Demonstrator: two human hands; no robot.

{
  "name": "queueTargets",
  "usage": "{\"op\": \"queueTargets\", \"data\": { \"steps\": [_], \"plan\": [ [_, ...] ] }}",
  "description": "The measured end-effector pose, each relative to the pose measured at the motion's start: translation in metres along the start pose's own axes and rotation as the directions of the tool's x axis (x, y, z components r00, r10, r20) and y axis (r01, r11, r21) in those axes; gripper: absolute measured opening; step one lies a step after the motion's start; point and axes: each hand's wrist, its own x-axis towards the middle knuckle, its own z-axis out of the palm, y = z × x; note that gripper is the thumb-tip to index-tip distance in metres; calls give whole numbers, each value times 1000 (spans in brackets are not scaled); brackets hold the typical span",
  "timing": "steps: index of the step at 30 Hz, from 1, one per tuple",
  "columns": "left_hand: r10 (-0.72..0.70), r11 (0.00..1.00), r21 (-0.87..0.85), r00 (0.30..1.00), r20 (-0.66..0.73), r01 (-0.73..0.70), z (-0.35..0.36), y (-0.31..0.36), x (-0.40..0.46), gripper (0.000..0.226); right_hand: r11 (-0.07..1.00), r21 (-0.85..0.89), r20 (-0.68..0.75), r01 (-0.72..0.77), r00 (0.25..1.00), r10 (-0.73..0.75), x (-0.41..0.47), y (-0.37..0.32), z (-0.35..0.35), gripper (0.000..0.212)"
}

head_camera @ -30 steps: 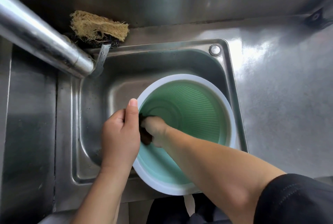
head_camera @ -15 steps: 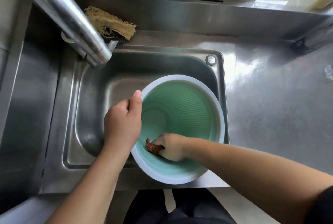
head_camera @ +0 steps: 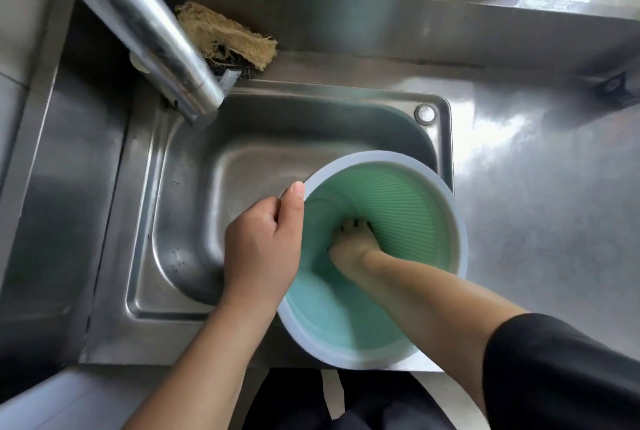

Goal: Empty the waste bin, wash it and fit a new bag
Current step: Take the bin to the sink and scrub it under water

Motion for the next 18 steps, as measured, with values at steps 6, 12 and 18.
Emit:
{"op": "queueTargets", "data": {
  "steps": [6,12,18],
  "plan": [
    [-4,999,51,1000,-12,5,6,8,-3,60,939,335,135,80,982,-131,-45,-9,-20,34],
    [-72,997,39,997,-33,73,4,13,-2,60,727,667,93,161,950,-297,-103,7,-55,18],
    [-122,990,65,992,-41,125,8,19,-2,63,718,610,-71,335,926,-372,-175,51,-55,19]
  ]
}}
